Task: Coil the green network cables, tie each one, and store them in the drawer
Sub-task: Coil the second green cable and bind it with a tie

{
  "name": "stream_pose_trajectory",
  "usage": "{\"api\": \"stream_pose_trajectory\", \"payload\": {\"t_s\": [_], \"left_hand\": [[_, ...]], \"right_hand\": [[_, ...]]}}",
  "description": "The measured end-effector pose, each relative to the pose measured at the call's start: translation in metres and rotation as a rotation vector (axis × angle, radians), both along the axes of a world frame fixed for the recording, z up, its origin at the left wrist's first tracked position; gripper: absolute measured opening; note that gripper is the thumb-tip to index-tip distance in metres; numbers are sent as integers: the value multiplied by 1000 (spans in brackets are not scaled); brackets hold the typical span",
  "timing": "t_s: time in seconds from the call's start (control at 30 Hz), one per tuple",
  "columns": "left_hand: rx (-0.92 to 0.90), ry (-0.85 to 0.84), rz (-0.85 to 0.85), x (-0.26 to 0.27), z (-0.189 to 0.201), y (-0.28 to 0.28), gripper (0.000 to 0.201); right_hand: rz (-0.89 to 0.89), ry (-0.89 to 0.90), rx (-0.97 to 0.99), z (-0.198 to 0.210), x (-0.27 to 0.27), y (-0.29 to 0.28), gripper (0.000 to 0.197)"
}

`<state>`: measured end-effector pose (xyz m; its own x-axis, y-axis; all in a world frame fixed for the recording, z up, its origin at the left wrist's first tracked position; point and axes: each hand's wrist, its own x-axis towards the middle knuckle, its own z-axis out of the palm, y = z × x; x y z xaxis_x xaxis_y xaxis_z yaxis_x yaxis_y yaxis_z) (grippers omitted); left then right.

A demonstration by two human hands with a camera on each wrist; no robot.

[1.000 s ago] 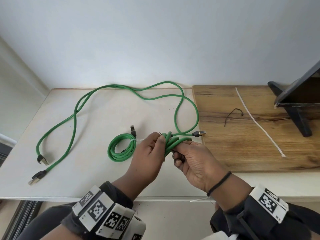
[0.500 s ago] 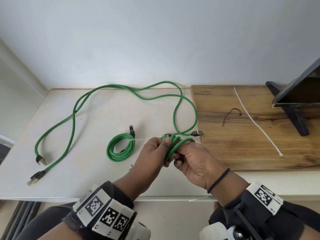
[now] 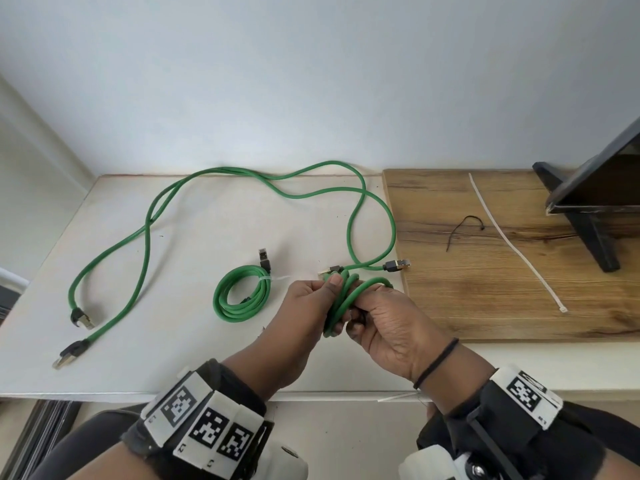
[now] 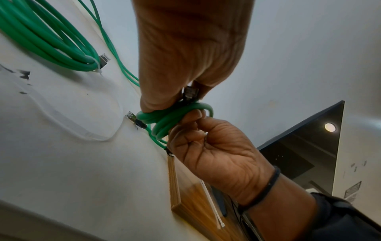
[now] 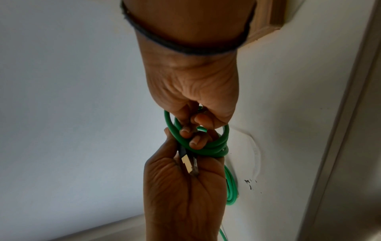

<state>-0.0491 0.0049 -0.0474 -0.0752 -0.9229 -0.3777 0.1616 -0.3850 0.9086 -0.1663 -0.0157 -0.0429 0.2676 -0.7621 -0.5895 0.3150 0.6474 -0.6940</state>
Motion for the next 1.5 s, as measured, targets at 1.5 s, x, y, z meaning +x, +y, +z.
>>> {"api": "stream_pose_trajectory", "payload": {"t_s": [1.5], "left_hand": [[-179,-507,206,-6,-20,5,13]], "right_hand": [[509,840,-222,38,-22,-9,19]]}}
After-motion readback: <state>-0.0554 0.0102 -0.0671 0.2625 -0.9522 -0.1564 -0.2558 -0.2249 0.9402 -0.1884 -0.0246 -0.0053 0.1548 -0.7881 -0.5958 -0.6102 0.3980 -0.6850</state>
